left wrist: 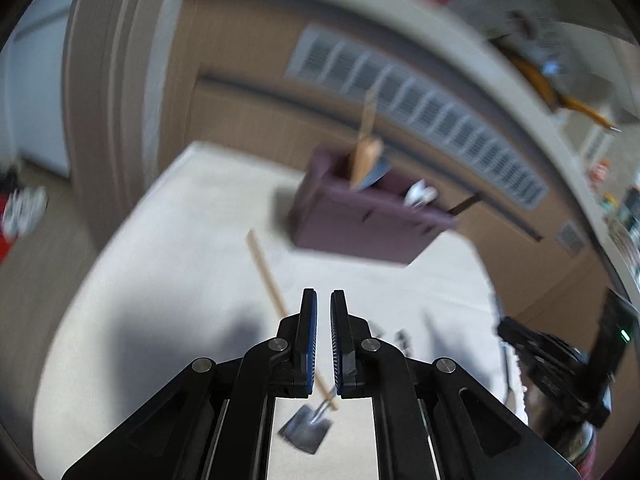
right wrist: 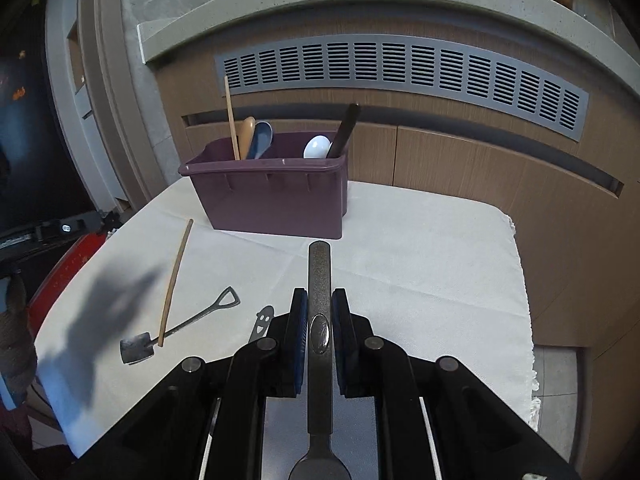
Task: Organize utensils
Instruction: 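Lift the chopstick and spoon over the caddy with both tools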
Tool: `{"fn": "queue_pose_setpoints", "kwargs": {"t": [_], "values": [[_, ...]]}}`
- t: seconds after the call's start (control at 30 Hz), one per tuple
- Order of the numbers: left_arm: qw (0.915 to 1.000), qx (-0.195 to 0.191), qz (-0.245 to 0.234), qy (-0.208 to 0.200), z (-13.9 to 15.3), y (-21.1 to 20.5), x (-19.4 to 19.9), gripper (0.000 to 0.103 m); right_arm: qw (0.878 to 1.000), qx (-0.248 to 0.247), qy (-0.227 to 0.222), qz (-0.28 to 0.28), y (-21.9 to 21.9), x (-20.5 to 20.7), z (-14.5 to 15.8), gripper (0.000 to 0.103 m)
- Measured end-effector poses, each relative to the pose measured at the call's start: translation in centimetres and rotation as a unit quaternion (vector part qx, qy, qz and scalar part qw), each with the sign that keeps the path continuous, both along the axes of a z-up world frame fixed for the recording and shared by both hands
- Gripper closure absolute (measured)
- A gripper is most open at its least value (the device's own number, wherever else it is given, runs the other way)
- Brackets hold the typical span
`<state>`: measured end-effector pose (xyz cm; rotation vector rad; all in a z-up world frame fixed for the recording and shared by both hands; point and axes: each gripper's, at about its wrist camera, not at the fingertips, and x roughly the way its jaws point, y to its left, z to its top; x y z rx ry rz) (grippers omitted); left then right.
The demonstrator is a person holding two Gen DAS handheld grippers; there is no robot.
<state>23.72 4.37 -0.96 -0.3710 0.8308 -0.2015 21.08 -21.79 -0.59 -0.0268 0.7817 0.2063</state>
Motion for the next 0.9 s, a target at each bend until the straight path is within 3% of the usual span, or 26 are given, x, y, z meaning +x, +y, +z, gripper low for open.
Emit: {"fn": "queue_pose_setpoints", "kwargs": {"t": [0.07, 0.2, 0.43, 0.57, 0.73, 0.77, 0.8, 0.9], "values": [[0.9987, -0.001, 0.009, 0.05, -2.0, 0.4, 2.0, 0.093, 1.0, -0.002, 0.01, 0.0, -0.1, 0.0, -0.6, 0.091], [0.9945, 0.003, 0.013, 0.103, -4.4, -0.1, 5.3, 0.075, 1.0, 0.001, 0.026, -0.004, -0.4, 0.1, -2.1, 0.091], [0.9798, 0.141, 0.015, 0.141, -6.6, -4.0, 10.9, 0.075, 0.999, 0.015, 0.038, -0.011, -0.9, 0.1, -3.4, 0.091], [0.9723, 0.184, 0.008, 0.144, -7.3, -5.8, 11.5, 0.075, 0.999, 0.016, 0.037, -0.016, -1.2, 0.1, -3.8, 0.091], [0.9715, 0.164, 0.027, 0.169, -7.2, -5.5, 11.8, 0.075, 0.999, 0.017, 0.035, -0.022, -1.4, 0.0, -4.2, 0.091], [0.9723, 0.162, 0.025, 0.167, -7.2, -5.4, 11.7, 0.08, 0.999, 0.019, 0.034, -0.024, -1.5, 0.0, -4.2, 0.091], [0.974, 0.159, 0.024, 0.16, -7.1, -5.3, 11.3, 0.094, 0.999, 0.02, 0.032, -0.026, -1.6, -0.1, -4.2, 0.091], [0.9836, 0.116, 0.017, 0.137, -7.0, -4.3, 8.4, 0.097, 0.999, 0.026, 0.019, -0.031, -2.0, -0.5, -3.7, 0.091]]}}
